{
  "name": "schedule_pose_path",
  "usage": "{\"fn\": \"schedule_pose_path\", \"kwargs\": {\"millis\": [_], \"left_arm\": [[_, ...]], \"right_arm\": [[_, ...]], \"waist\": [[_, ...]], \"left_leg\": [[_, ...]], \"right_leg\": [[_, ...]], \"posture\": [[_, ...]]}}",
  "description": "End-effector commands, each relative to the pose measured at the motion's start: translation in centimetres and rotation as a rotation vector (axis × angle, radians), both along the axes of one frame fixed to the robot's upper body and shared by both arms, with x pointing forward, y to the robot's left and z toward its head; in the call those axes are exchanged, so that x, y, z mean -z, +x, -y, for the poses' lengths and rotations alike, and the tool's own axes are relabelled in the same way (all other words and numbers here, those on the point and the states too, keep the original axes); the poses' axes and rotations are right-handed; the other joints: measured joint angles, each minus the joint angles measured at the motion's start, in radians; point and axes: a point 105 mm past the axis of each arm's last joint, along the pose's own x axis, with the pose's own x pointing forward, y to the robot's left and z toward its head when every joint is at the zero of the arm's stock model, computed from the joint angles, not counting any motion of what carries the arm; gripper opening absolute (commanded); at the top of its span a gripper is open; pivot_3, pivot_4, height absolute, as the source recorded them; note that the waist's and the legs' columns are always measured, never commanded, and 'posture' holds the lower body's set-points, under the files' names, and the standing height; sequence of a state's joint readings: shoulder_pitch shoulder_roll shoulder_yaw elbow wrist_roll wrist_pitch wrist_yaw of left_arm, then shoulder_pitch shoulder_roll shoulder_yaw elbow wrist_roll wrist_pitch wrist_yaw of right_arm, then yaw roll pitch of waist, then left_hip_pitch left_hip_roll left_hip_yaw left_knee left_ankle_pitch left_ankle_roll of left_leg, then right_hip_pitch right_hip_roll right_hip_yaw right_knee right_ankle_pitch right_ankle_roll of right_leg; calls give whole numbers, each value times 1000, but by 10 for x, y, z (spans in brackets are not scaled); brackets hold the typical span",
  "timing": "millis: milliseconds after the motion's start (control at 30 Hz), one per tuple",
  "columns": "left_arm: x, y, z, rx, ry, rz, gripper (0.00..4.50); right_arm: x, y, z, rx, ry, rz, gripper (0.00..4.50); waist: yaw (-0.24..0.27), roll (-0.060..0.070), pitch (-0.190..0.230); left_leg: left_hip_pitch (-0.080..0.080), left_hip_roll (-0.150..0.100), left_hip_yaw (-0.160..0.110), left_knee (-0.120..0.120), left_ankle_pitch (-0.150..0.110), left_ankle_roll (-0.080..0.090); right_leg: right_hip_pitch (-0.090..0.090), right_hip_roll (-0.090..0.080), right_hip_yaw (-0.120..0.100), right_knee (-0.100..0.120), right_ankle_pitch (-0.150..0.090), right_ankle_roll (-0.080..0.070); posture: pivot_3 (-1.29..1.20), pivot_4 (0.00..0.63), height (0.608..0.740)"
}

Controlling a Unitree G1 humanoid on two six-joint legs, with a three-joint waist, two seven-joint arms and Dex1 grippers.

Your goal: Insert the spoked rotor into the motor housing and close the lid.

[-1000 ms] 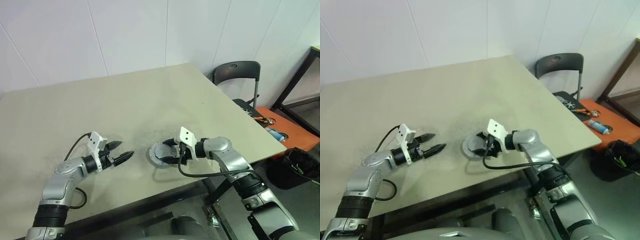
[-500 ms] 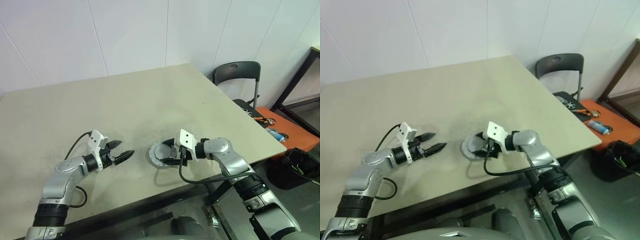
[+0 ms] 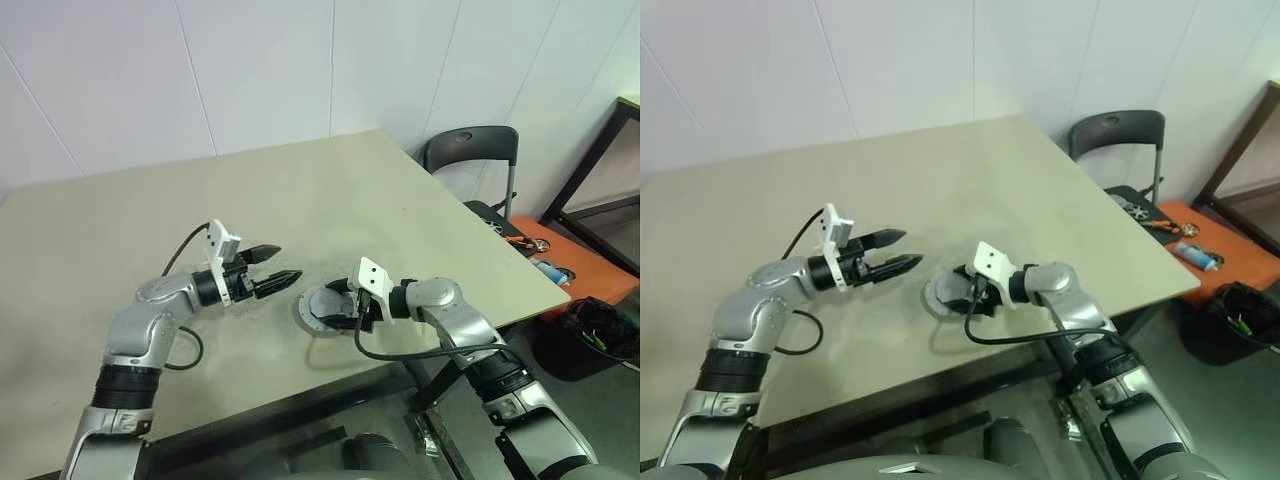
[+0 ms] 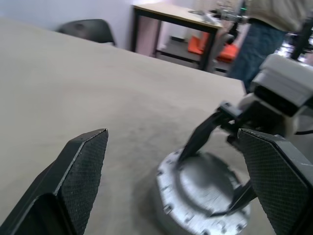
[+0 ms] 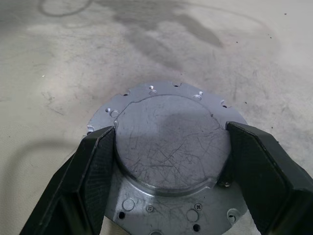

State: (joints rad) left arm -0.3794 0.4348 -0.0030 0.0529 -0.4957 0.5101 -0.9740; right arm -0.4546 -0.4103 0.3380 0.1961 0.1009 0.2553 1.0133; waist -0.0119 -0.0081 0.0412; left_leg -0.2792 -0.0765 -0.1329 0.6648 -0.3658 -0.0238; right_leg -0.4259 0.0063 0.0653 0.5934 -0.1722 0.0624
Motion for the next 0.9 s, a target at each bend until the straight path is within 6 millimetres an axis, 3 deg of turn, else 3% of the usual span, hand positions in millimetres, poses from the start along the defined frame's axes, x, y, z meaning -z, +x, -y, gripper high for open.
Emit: {"fn": "schedule_pose_path", "kwargs": {"millis": [33, 133, 233, 667, 900], "left_arm": [[12, 3, 17, 59, 35, -15, 4319], [24, -1, 27, 112, 44, -34, 3599], [30, 3, 31, 91, 49, -69, 2571], [30, -3, 58, 165, 82, -46, 2571], [33, 5, 59, 126, 152, -15, 2571]], "right_arm": [[24, -4, 11, 49, -69, -73, 3184], [25, -4, 11, 64, -66, -69, 3184], [25, -4, 12, 72, -67, -67, 3184], [26, -3, 16, 95, -77, -59, 3184], [27, -5, 15, 95, -81, -62, 3184]], "waist": [[0, 0, 0], [0, 0, 0], [0, 0, 0], [1, 0, 0], [1, 0, 0]], "left_leg": [[0, 0, 0, 0, 0, 0], [1, 0, 0, 0, 0, 0], [1, 0, 0, 0, 0, 0], [1, 0, 0, 0, 0, 0], [1, 0, 0, 0, 0, 0]], "right_leg": [[0, 0, 0, 0, 0, 0], [1, 0, 0, 0, 0, 0], [1, 0, 0, 0, 0, 0], [1, 0, 0, 0, 0, 0], [1, 0, 0, 0, 0, 0]], "posture": [[0, 0, 740], [0, 0, 740], [0, 0, 740], [0, 0, 740], [0, 0, 740]]}}
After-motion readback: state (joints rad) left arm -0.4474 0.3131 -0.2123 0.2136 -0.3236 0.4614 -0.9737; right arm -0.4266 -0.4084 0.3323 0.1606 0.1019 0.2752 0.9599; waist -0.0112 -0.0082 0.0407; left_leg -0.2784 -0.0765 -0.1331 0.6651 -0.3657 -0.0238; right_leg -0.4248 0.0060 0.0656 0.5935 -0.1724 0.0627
